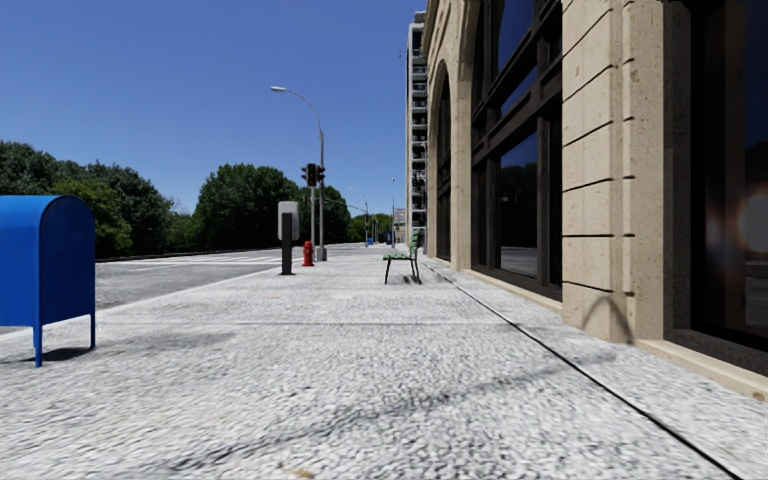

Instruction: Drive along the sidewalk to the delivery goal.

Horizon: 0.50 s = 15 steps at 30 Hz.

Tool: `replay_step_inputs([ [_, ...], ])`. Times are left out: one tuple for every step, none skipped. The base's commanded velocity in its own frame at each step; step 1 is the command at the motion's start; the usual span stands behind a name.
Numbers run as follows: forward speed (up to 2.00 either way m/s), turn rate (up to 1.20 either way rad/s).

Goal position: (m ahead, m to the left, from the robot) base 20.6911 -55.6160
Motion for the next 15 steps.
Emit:
replay_step_inputs([
  [2.00, 0.00],
  [2.00, 0.00],
  [2.00, 0.00],
  [2.00, 0.00],
  [2.00, 0.00],
  [2.00, 0.00],
  [2.00, 0.00],
  [2.00, 0.00],
  [2.00, 0.00],
  [2.00, 0.03],
  [2.00, 0.51],
  [2.00, 0.80],
  [2.00, 1.20],
  [2.00, 1.20],
  [2.00, 1.20],
])
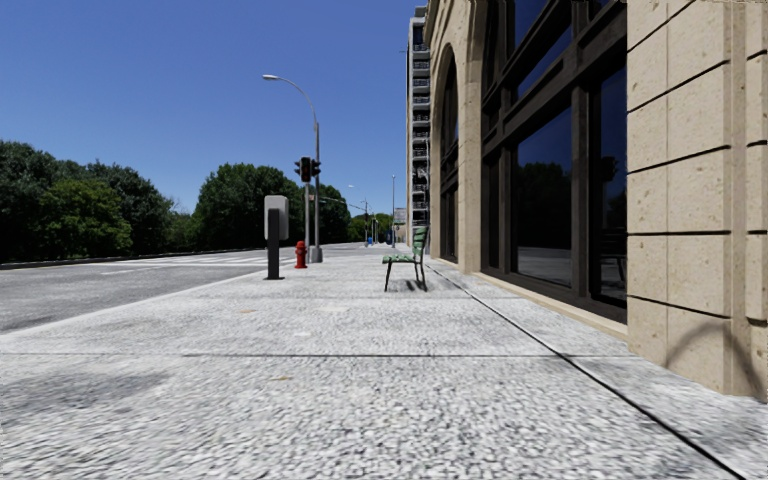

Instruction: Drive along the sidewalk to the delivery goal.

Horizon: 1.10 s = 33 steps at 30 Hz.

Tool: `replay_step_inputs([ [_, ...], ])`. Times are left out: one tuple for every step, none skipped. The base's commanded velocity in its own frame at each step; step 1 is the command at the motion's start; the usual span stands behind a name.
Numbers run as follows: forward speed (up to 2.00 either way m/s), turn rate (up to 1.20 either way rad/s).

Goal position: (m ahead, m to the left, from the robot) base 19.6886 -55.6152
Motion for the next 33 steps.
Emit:
replay_step_inputs([
  [2.00, 1.15],
  [2.00, 0.15],
  [2.00, 0.02],
  [2.00, 0.02],
  [2.00, 0.00],
  [2.00, 0.00],
  [2.00, 0.00],
  [2.00, 0.00],
  [2.00, 0.00],
  [2.00, 0.00],
  [2.00, 0.00],
  [2.00, 0.00],
  [2.00, 0.20],
  [2.00, 0.62],
  [2.00, 0.62],
  [2.00, 0.79],
  [2.00, 0.88],
  [2.00, 0.99],
  [2.00, 1.11],
  [2.00, 1.15],
  [2.00, 1.16],
  [2.00, 0.60],
  [2.00, 0.17],
  [2.00, 0.09],
  [2.00, 0.07],
  [2.00, 0.07],
  [2.00, 0.06],
  [2.00, 0.06],
  [2.00, 0.05],
  [2.00, 0.05],
  [2.00, 0.05],
  [2.00, 0.05],
  [2.00, 0.04],
])
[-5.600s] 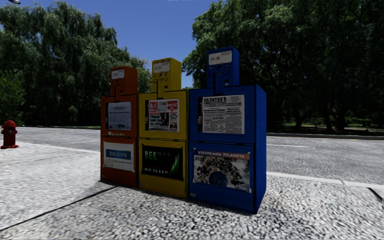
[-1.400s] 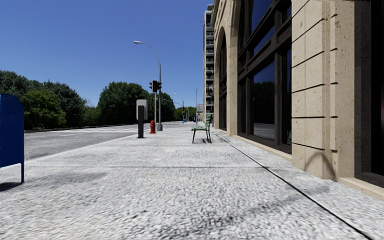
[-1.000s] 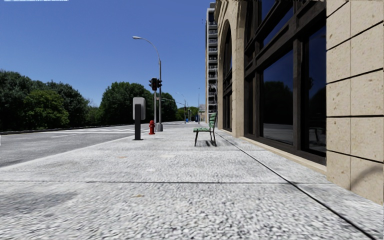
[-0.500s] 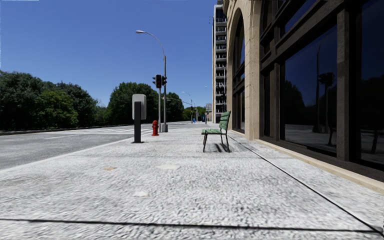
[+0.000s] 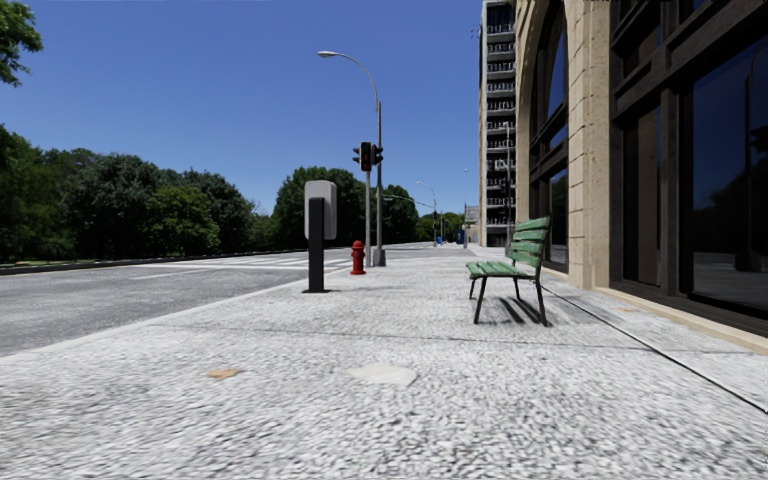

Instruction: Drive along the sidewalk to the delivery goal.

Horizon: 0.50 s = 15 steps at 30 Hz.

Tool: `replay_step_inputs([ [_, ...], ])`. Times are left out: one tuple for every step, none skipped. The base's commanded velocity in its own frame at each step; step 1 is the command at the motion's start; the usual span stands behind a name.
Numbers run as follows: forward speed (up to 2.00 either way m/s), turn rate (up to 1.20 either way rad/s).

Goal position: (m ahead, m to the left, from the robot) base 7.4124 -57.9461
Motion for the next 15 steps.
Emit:
replay_step_inputs([
  [2.00, 0.04],
  [2.00, 0.04],
  [2.00, 0.04],
  [2.00, 0.04],
  [2.00, 0.04],
  [2.00, 0.04],
  [2.00, 0.04],
  [2.00, 0.03],
  [2.00, 0.03],
  [2.00, 0.03],
  [2.00, 0.03],
  [2.00, 0.03],
  [2.00, 0.03],
  [2.00, 0.03],
  [2.00, 0.03],
])
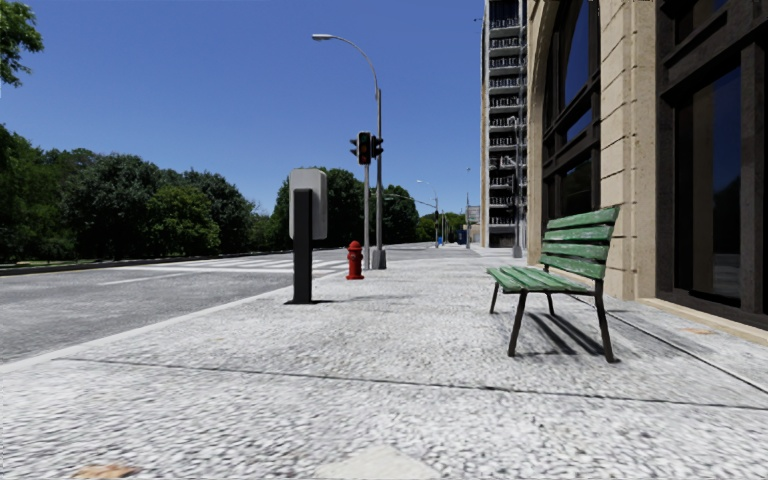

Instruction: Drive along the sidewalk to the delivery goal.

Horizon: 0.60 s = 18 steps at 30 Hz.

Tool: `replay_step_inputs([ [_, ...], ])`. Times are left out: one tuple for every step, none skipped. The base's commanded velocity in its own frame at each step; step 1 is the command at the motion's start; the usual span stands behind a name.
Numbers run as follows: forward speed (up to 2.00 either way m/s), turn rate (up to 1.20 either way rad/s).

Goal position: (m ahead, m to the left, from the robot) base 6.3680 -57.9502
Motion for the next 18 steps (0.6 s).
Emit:
replay_step_inputs([
  [2.00, 0.03],
  [2.00, 0.00],
  [2.00, 0.00],
  [2.00, 0.00],
  [2.00, 0.00],
  [2.00, 0.00],
  [2.00, 0.00],
  [2.00, 0.00],
  [2.00, 0.00],
  [2.00, 0.00],
  [2.00, 0.00],
  [2.00, 0.00],
  [2.00, 0.00],
  [2.00, 0.00],
  [2.00, 0.00],
  [2.00, 0.00],
  [2.00, 0.00],
  [2.00, 0.00],
])
